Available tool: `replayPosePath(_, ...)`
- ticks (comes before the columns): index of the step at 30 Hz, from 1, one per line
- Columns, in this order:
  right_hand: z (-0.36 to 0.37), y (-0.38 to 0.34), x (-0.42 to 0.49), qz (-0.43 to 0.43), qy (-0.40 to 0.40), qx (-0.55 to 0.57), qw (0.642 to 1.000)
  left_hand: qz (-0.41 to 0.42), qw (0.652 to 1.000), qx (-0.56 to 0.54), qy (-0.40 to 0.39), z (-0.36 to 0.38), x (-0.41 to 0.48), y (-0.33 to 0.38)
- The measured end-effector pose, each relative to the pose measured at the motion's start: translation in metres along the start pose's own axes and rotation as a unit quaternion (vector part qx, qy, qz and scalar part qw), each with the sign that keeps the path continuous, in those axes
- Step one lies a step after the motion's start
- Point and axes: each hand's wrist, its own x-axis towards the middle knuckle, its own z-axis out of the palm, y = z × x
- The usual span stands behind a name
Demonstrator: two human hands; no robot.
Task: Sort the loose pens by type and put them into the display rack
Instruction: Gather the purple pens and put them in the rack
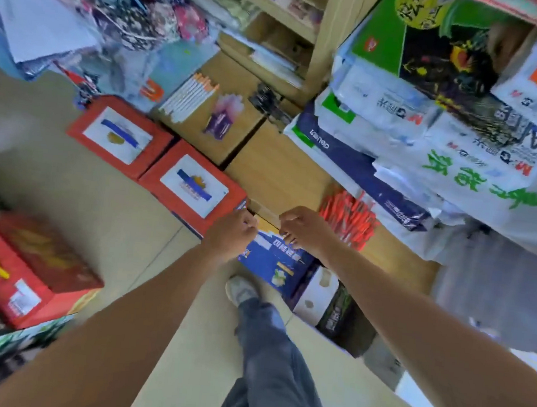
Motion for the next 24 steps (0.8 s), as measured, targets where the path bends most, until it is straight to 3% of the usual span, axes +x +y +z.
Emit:
replayPosePath(14,0.050,-0.112,0.197,0.032,0.027,-0.017,0.999,-0.023,0.999,0.000,0.049,-0.137,0.178,-0.063)
replayPosePath(24,0.086,-0.131,0.305,0.079,0.126,-0.027,0.989,0.018,0.998,0.036,0.041,-0.169,0.293,-0.103)
